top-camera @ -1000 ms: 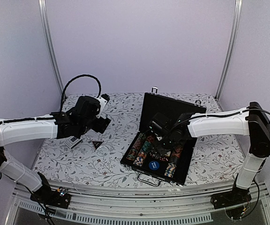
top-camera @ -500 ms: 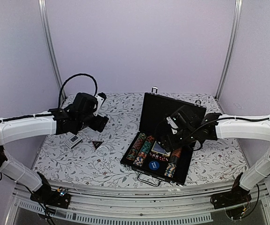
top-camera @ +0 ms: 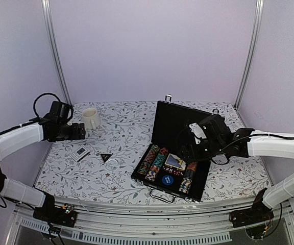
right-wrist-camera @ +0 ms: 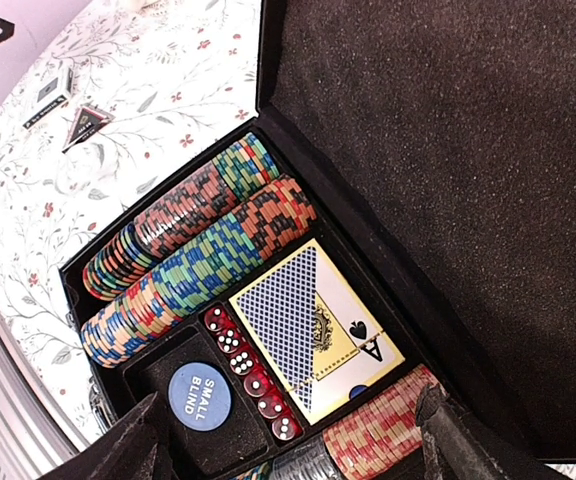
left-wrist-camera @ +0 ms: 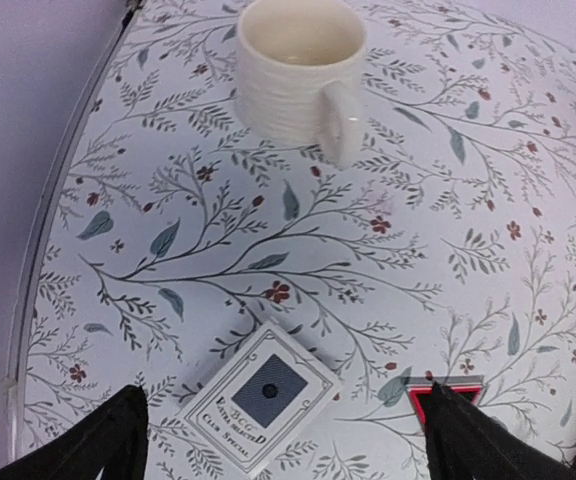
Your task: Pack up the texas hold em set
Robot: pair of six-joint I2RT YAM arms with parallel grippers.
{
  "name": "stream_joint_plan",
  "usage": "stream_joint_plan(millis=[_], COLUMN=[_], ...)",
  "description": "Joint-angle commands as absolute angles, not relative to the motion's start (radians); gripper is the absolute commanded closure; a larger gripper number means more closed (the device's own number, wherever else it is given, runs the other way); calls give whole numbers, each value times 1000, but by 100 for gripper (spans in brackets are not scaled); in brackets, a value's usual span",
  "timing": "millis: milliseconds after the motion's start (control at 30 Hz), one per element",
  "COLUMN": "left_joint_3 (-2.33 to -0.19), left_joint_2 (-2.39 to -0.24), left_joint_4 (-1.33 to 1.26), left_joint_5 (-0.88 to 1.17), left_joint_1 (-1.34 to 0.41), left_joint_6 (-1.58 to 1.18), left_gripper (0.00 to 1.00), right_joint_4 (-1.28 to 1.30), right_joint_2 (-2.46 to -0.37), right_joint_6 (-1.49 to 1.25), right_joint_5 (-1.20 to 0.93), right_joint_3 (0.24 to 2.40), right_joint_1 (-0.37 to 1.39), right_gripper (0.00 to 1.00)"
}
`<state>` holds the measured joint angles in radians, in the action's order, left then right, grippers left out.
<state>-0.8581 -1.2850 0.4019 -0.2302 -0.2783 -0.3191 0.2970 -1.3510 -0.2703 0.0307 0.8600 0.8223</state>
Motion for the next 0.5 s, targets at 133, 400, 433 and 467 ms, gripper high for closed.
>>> stream_joint_plan(millis=[133, 400, 433, 467], left_joint_3=[-850, -871, -872, -875], left_joint_2=[-1355, -1520, -1531, -1544], left_joint_4=[448, 442, 439, 439], left_joint_5=[-66, -30, -21, -14], left_joint_1=[-65, -26, -26, -26], left_joint_6=[-339, -305, -301, -296], left_gripper=[4, 7, 8, 8], right_joint_4=[204, 180, 180, 177], right_joint_2=[-1287, -1263, -1262, -1263], right_joint_6=[-237, -251, -251, -253], right_joint_5=[-22, -38, -39, -41], right_joint_3=[794, 769, 770, 770], right_joint_1=[811, 810, 810, 809], right_gripper=[15, 15, 15, 15])
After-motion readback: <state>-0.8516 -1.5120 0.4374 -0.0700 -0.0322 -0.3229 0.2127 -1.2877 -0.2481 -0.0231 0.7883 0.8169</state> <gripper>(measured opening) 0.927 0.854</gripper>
